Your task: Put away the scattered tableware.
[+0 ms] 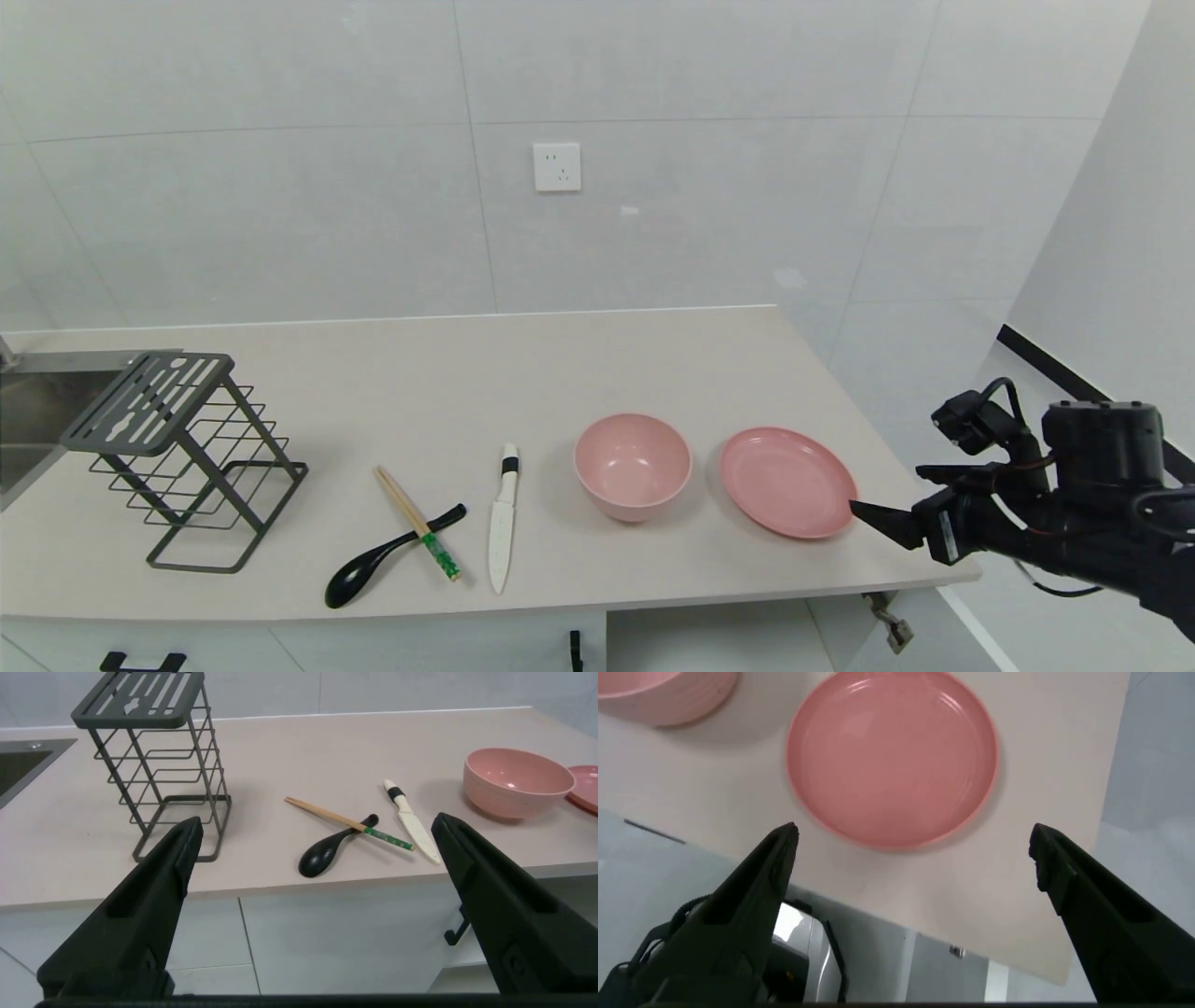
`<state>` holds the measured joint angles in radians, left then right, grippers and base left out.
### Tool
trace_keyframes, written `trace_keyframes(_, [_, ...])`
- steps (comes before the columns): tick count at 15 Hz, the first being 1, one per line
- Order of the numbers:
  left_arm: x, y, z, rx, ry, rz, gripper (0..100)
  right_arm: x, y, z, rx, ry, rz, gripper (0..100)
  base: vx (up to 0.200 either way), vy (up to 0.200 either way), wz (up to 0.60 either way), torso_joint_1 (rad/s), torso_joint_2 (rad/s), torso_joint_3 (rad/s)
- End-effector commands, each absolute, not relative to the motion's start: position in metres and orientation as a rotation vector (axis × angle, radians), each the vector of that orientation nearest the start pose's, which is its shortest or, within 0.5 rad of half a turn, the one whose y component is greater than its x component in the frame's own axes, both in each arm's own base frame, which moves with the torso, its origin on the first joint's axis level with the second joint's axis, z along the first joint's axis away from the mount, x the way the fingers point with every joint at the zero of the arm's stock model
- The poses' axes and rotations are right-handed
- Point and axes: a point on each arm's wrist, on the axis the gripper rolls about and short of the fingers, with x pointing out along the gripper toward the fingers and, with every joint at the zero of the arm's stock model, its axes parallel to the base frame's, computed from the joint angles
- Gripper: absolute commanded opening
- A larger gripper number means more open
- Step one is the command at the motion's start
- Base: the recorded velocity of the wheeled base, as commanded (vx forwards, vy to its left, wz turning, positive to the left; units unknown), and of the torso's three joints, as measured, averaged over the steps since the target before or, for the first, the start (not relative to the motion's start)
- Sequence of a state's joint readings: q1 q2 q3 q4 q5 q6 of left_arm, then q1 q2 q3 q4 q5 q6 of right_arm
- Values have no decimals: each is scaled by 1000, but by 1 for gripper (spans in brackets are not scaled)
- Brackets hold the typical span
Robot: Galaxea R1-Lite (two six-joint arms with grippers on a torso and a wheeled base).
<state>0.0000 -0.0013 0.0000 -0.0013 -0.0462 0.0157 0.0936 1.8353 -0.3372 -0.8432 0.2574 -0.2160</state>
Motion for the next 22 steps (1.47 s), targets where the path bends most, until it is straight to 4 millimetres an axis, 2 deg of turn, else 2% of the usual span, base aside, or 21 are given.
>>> trace_keyframes(1, [-23,-1,76,15,-2,-46,100,269,31,47,-150,633,407,100,0,0,0,0,0,0])
trace_keyframes(5, [-23,-1,76,15,-2,-46,100,304,26,30,-133,639,378,100,0,0,0,0,0,0])
trace_keyframes(10, [-23,-1,76,15,-2,-46,100,327,23,14,-125,650,364,100,0,0,0,0,0,0])
trace_keyframes(14, [-23,-1,75,15,0,-46,100,337,26,6,-126,653,373,100,0,0,0,0,0,0])
trace_keyframes(17, [-23,-1,76,15,-2,-46,100,347,26,-7,-121,649,370,100,0,0,0,0,0,0])
trace_keyframes(22, [-23,-1,76,15,-2,-46,100,348,25,-15,-117,664,373,100,0,0,0,0,0,0])
